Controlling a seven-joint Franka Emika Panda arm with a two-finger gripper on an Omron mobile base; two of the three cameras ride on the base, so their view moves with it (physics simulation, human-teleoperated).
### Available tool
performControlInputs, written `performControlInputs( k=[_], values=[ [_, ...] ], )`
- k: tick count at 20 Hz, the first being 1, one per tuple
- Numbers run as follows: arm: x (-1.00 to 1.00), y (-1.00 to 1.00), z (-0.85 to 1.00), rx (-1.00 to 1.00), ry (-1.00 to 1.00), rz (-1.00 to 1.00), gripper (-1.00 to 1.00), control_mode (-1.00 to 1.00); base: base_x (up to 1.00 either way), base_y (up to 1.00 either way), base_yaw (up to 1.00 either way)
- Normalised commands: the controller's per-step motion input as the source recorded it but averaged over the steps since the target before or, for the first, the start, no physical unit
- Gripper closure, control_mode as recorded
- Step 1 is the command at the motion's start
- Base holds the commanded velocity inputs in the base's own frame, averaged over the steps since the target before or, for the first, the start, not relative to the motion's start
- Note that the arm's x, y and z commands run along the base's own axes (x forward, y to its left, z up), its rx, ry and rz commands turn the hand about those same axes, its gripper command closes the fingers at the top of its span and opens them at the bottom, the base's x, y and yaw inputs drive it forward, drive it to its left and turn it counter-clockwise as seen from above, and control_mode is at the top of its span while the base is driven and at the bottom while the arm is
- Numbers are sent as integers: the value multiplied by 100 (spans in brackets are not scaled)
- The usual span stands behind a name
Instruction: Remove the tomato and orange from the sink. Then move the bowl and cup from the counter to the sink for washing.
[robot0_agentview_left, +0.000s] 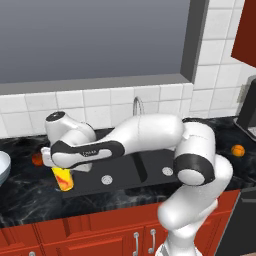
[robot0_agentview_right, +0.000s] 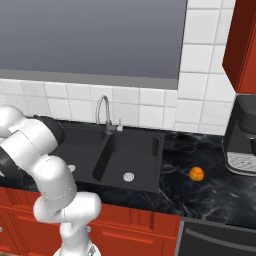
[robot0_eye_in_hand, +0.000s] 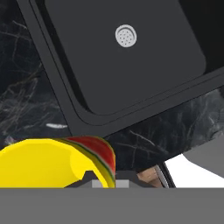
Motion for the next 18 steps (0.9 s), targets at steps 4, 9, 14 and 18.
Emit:
performControlInputs(
  k=[4,9,14,18],
  values=[
    [-13,-34,5,1,0,0,100,-100,0,0,0],
    [-11,-32,0,0,0,0,100,-100,0,0,0],
    [-11,-29,-2,1,-3,-2,100,-100,0,0,0],
    [-1,-26,-3,3,0,-12,100,-100,0,0,0]
  ],
)
